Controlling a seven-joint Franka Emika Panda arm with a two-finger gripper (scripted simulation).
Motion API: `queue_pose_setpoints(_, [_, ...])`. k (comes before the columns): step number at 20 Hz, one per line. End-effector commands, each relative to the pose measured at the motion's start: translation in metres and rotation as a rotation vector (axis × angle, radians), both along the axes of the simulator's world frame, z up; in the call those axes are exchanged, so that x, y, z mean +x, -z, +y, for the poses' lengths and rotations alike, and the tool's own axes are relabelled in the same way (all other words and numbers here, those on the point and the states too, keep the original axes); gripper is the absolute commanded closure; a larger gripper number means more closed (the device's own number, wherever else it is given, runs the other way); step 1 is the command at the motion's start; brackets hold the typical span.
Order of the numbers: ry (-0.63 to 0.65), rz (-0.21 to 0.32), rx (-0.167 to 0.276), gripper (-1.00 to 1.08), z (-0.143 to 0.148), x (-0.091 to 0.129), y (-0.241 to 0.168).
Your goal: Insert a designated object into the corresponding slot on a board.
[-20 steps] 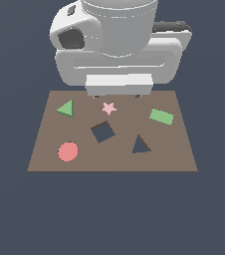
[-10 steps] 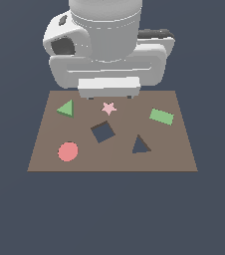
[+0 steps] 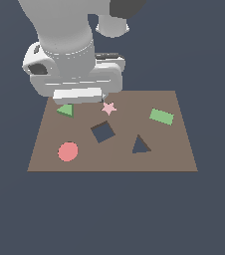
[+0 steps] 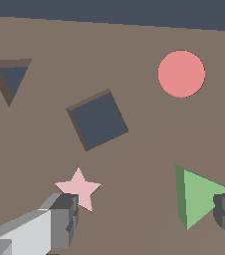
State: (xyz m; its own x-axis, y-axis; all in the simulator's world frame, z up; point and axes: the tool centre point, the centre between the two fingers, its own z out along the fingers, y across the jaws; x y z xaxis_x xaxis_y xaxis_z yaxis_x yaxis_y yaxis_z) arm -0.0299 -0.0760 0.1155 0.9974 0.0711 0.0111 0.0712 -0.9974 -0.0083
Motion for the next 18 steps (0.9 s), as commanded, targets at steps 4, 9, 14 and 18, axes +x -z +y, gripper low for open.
queue_pose_setpoints(4, [-0.029, 0.006, -0.005, -0.92, -0.046, -0.016, 0.034])
queue_pose_setpoints(9, [-0.047, 0.009, -0.008, -0.92, -0.074, -0.023, 0.055])
queue_pose_setpoints(14, [-0.055, 0.01, -0.009, -0.92, -0.088, -0.026, 0.065])
queue_pose_setpoints(18, [-0.056, 0.01, -0.009, -0.92, -0.09, -0.025, 0.066])
